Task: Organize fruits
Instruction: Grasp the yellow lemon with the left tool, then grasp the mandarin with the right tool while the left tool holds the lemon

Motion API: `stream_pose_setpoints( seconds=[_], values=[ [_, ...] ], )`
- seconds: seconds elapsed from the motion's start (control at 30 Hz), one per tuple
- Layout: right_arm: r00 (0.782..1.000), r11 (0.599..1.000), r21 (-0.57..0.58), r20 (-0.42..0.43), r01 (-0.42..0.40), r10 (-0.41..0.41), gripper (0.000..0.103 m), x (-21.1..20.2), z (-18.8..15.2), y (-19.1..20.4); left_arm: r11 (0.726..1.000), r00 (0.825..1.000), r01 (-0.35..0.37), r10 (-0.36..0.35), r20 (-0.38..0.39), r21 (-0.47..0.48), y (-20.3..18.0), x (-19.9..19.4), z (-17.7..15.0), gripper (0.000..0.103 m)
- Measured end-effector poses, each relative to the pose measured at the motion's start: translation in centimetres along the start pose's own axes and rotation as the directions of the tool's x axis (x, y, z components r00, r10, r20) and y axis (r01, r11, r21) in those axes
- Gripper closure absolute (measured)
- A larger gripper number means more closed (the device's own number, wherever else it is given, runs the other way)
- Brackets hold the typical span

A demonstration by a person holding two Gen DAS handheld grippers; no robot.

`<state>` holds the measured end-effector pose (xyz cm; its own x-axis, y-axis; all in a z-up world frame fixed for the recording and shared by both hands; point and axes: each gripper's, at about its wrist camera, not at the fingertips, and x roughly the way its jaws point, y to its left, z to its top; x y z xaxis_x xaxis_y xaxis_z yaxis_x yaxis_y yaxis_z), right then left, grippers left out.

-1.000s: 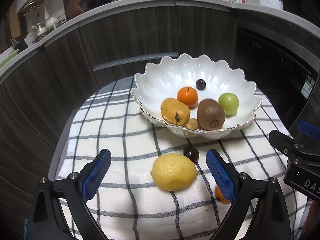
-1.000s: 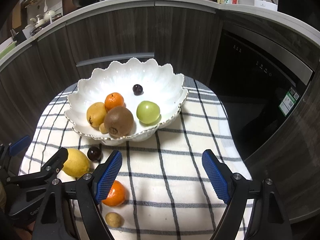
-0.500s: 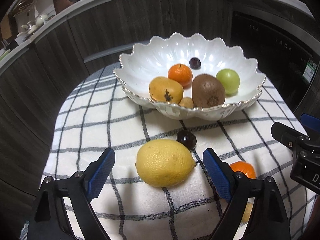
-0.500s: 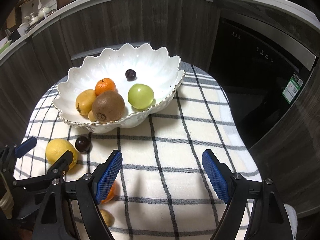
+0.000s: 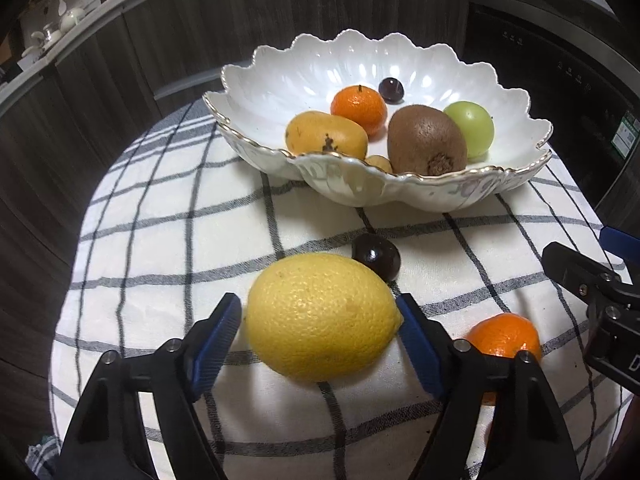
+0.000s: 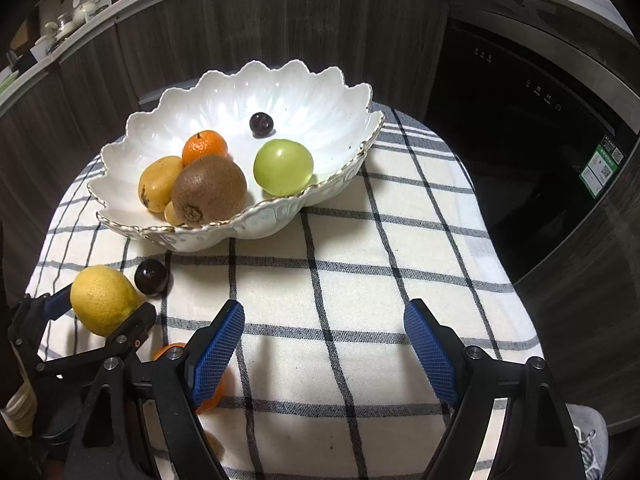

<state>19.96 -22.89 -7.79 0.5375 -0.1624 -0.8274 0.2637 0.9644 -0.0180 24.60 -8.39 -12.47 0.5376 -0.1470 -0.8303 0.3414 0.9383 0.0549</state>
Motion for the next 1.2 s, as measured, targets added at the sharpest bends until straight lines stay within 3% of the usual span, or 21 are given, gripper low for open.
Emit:
stream_pose_setpoints(
  seconds=[0.07, 0.3, 0.8, 1.2],
  values=[
    [1.000, 1.000, 0.003, -0.005, 0.000, 0.000, 0.020, 0.2, -0.1, -0.1, 1.000, 1.000, 0.018, -0.018, -0.002, -0.007, 0.0, 0.1, -0.1, 0.034],
    [1.000, 1.000, 0.002, -0.007, 0.003, -0.003, 0.020, 0.3, -0.1, -0.1, 0.999, 1.000, 0.029, -0.029, 0.001, -0.027, 0.4, -0.2, -0.3, 0.035],
    [0.999, 1.000, -0.022, 0.036, -0.022, 0.022, 0.020, -2.0, 0.2, 1.7, 0.998, 0.997, -0.015, 0.019, 0.069, -0.062, 3.1, -4.7, -0.6, 0.035],
    [0.997, 0.993, -0.100, 0.023, -0.064, 0.067, 0.020, -2.8, -0.9, 5.9, 0.990, 0.995, -0.070, 0.079, 0.065, -0.124, 7.0, -6.3, -3.2, 0.035]
  ],
)
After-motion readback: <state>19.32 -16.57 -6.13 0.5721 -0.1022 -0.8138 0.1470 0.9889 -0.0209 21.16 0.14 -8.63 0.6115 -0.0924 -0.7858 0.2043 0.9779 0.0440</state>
